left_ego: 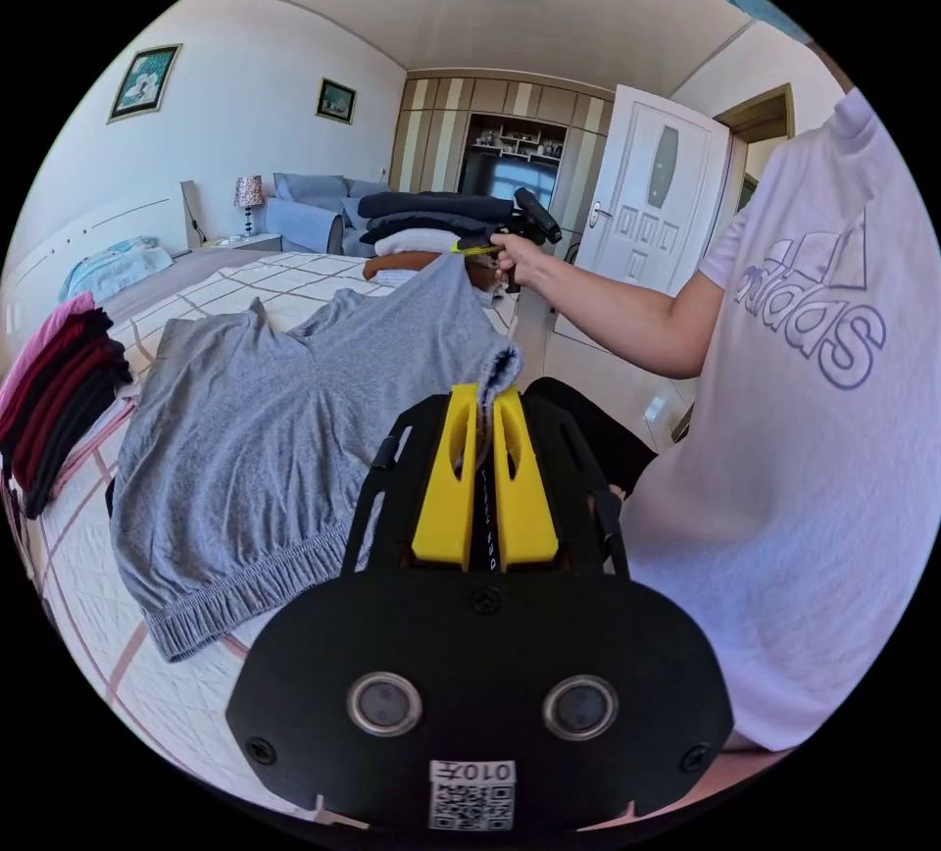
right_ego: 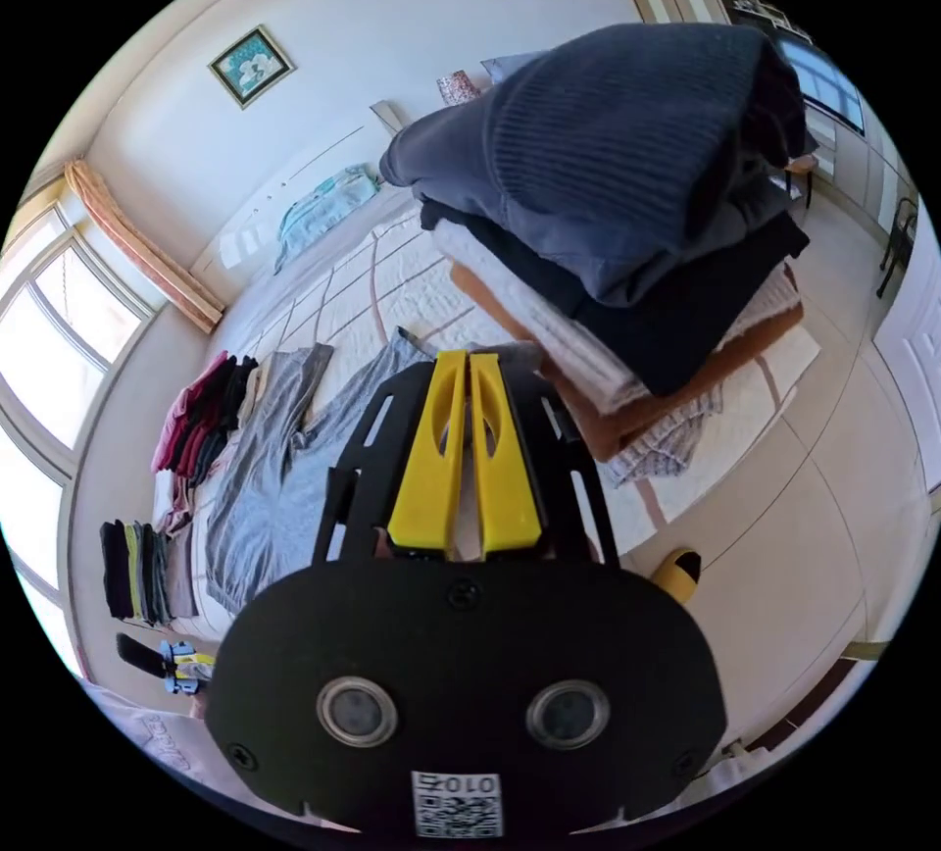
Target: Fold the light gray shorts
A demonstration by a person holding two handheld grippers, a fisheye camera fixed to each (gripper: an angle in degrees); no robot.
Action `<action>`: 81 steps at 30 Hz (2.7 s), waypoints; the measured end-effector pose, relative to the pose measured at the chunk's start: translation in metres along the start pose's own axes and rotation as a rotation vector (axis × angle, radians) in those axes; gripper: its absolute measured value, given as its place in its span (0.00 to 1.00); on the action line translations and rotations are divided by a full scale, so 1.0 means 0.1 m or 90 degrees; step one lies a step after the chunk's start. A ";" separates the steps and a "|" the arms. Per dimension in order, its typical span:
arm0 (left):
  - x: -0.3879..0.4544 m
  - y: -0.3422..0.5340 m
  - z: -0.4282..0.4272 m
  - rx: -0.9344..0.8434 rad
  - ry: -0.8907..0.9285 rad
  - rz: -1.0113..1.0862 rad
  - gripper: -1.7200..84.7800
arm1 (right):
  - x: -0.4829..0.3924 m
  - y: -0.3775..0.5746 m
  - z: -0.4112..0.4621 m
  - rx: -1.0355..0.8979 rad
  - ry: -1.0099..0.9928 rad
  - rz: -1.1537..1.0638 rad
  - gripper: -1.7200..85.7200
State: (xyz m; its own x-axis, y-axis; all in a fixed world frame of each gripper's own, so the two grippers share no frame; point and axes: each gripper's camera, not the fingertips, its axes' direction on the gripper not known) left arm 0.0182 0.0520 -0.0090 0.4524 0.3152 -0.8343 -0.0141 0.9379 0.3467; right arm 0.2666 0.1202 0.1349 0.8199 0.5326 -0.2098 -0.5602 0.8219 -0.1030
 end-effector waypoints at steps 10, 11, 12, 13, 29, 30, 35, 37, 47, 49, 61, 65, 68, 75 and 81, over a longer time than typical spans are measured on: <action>-1.81 0.84 -1.38 0.296 -0.056 -0.416 0.03 | -3.03 -1.27 1.17 -0.016 -0.085 -0.295 0.05; -1.96 0.91 -1.40 0.276 -0.079 -0.438 0.03 | -3.45 -1.36 1.60 -0.049 -0.070 -0.329 0.05; -2.03 0.95 -1.40 0.262 -0.091 -0.461 0.03 | -3.80 -1.39 2.08 -0.093 -0.053 -0.349 0.05; -2.14 1.06 -1.41 0.255 -0.119 -0.515 0.03 | -3.94 -1.38 2.32 -0.118 -0.048 -0.352 0.05; -2.06 1.46 -1.36 0.319 -0.138 -0.605 0.05 | -4.59 -0.90 3.94 -0.248 -0.190 -0.367 0.06; -2.06 1.47 -1.34 0.299 -0.152 -0.618 0.06 | -4.62 -0.87 4.00 -0.257 -0.184 -0.388 0.07; -1.72 1.23 -1.38 0.184 -0.277 -0.558 0.08 | -4.23 -0.89 3.73 -0.290 -0.205 -0.382 0.19; -1.47 1.00 -1.35 0.104 -0.340 -0.469 0.08 | -3.93 -0.86 3.37 -0.245 -0.193 -0.379 0.17; -0.18 -0.12 -0.04 -0.111 -0.373 -0.052 0.12 | -2.47 0.38 2.01 -0.201 -0.185 -0.340 0.14; -0.15 -0.12 0.22 -0.142 -0.333 -0.062 0.13 | -2.25 0.61 1.85 -0.212 -0.183 -0.316 0.14; 0.31 0.08 1.44 -0.315 -0.488 0.091 0.13 | -1.32 1.38 1.05 -0.216 -0.277 -0.181 0.11; 0.38 0.01 1.41 -0.315 -0.445 0.081 0.10 | -1.44 1.63 1.03 -0.249 -0.277 -0.201 0.11; 0.50 0.01 1.31 -0.338 -0.412 0.122 0.09 | -1.64 1.77 1.04 -0.277 -0.295 -0.223 0.12; 0.85 -0.05 0.99 -0.325 -0.303 0.128 0.09 | -2.25 2.29 0.84 -0.312 -0.282 -0.349 0.14; 0.68 0.15 1.20 -0.330 -0.314 0.033 0.09 | -2.89 3.04 0.45 -0.256 -0.329 -0.540 0.17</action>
State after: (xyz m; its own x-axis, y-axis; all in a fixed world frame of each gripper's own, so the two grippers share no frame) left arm 0.1560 0.0703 -0.0089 0.7884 0.3736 -0.4888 -0.4131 0.9102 0.0294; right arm -0.1354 0.2249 0.2081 0.8572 -0.0821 0.5084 0.2954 0.8870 -0.3549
